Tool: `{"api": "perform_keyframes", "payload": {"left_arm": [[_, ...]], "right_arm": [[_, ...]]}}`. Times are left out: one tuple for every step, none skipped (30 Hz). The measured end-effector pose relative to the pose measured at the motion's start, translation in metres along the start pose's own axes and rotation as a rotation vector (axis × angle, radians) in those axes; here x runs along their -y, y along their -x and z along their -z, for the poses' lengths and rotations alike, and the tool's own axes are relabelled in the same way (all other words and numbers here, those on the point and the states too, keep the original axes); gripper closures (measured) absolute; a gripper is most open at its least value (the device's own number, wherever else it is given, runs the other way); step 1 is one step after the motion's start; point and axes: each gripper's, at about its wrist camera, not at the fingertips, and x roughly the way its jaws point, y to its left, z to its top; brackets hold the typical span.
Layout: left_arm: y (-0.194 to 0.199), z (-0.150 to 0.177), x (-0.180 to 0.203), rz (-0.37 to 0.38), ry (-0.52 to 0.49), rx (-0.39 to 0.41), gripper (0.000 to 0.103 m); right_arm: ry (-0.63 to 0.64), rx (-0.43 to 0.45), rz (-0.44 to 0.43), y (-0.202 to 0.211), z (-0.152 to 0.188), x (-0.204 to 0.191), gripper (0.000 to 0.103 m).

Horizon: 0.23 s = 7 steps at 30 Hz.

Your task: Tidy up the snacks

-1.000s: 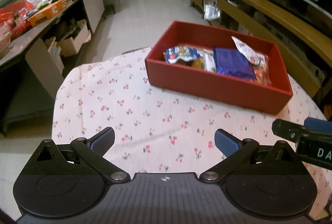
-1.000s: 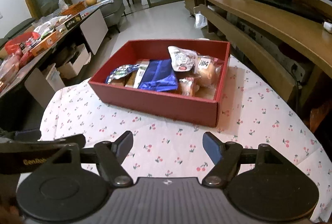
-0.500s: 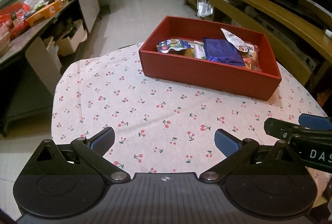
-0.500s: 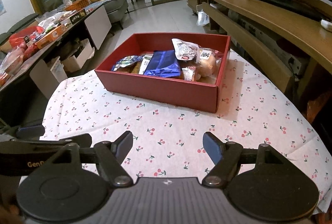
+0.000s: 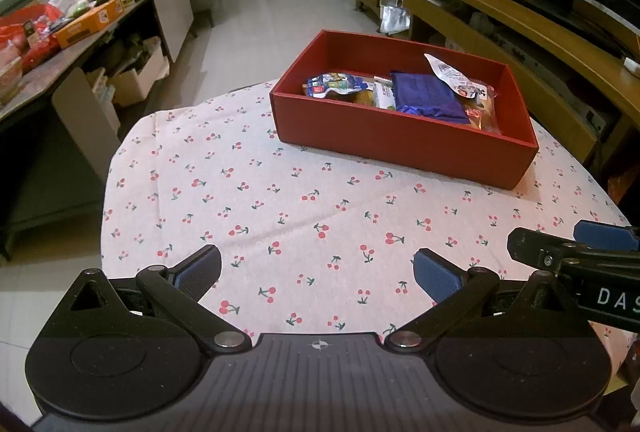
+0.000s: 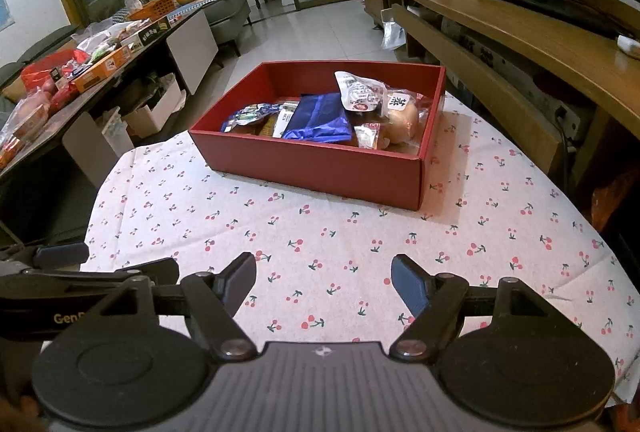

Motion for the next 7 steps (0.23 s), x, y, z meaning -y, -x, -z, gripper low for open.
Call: {"api": "perform_keyframes", "payload": {"left_arm": [[0.0008, 0.0002, 0.0, -0.002, 0.0, 0.003, 0.0], [0.0015, 0.0008, -0.0001, -0.003, 0.0, 0.005, 0.0], [0.0024, 0.0011, -0.0001, -0.004, 0.002, 0.008, 0.0], [0.0029, 0.0015, -0.0004, -0.004, 0.005, 0.009, 0.0], [0.0034, 0.0016, -0.0009, -0.004, 0.01, 0.009, 0.0], [0.0037, 0.0016, -0.0014, -0.003, 0.014, 0.009, 0.0], [0.0039, 0.0016, -0.0021, -0.003, 0.016, 0.01, 0.0]], "right_arm": [[0.0, 0.001, 0.0, 0.0002, 0.0002, -0.0001, 0.019], [0.0, 0.001, 0.0, 0.0, 0.0001, 0.0002, 0.019], [-0.001, 0.002, 0.0, 0.0006, 0.0008, -0.0002, 0.018], [0.0, 0.002, 0.0, 0.0013, 0.0017, -0.0011, 0.017], [0.0, 0.002, 0.0, 0.0019, 0.0025, -0.0008, 0.017], [0.002, 0.002, -0.001, 0.0023, 0.0032, -0.0014, 0.017], [0.001, 0.002, -0.001, 0.0019, 0.0026, -0.0008, 0.017]]}}
